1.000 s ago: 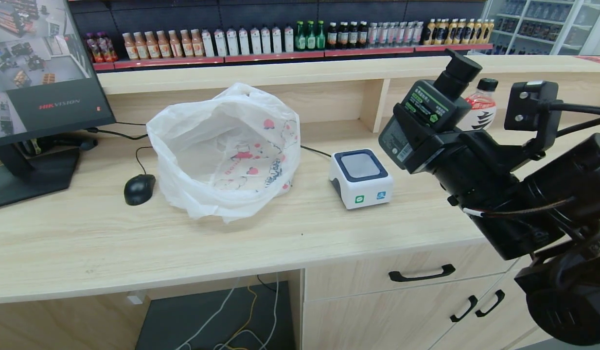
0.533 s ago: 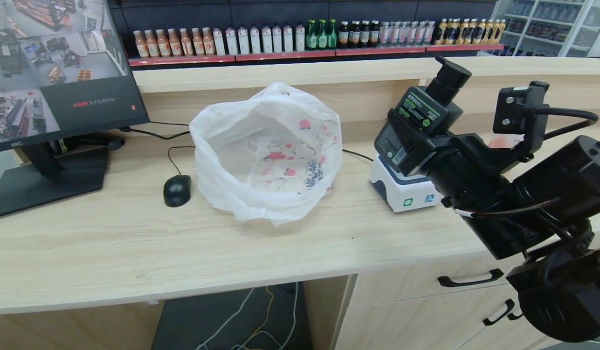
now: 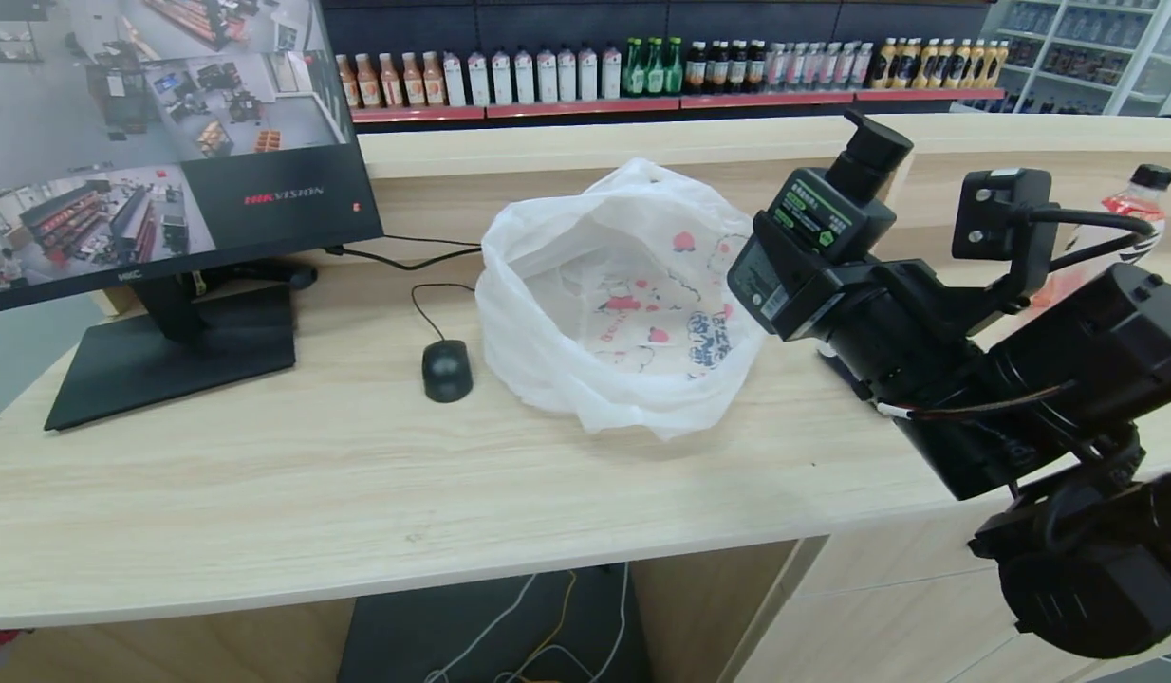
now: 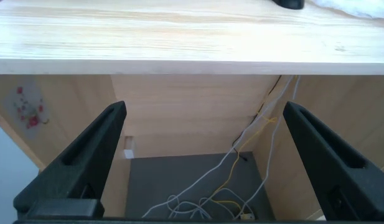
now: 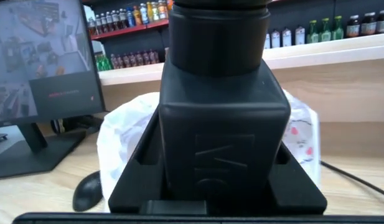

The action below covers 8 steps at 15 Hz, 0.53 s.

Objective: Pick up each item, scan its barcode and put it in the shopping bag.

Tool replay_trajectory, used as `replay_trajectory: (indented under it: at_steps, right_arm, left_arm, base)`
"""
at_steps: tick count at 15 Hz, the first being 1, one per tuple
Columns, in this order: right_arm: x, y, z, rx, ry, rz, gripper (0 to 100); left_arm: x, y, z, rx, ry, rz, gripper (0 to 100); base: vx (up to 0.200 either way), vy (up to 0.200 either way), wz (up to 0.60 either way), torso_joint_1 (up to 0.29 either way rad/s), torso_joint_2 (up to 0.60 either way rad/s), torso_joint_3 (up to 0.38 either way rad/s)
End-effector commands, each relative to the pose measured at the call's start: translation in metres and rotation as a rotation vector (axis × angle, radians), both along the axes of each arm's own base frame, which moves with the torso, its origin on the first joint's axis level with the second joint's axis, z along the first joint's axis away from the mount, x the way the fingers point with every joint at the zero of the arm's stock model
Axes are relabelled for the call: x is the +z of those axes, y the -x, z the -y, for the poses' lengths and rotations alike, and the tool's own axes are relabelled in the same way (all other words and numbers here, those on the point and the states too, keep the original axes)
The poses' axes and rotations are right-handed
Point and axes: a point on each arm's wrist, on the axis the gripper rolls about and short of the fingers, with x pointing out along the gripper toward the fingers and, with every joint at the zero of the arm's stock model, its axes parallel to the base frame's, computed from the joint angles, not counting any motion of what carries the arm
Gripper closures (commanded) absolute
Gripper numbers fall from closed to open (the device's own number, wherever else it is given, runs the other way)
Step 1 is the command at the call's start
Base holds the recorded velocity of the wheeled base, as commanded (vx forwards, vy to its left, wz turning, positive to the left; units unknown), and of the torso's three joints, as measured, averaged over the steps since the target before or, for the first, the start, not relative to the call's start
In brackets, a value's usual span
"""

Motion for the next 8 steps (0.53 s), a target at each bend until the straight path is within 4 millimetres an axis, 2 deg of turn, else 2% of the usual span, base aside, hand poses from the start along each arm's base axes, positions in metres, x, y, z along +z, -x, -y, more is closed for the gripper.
replay_trajectory:
  at_steps: [1,3,5,8]
  right_arm:
    - [-0.002,-0.001,-0.001,0.001,0.004,-0.004,100]
    - [0.004,0.003,0.000,0.002,-0.003,0.016,100]
    - [0.002,0.005,0.000,0.001,0.001,0.006,100]
    - [0.009,0.000,-0.002,0.000,0.003,0.007,100]
  left_arm:
    - [0.000,0.000,0.000,0.000,-0.001,0.000,0]
    - [0.000,0.000,0.000,0.000,-0.003,0.000,0]
    - [0.000,0.000,0.000,0.000,-0.003,0.000,0]
    - [0.000,0.000,0.000,0.000,-0.003,0.000,0]
  base:
    - [0.000,0.000,0.00,0.000,0.00,0.000]
    - [0.000,0.000,0.00,0.000,0.00,0.000]
    - [0.000,0.000,0.00,0.000,0.00,0.000]
    - [0.000,0.000,0.00,0.000,0.00,0.000]
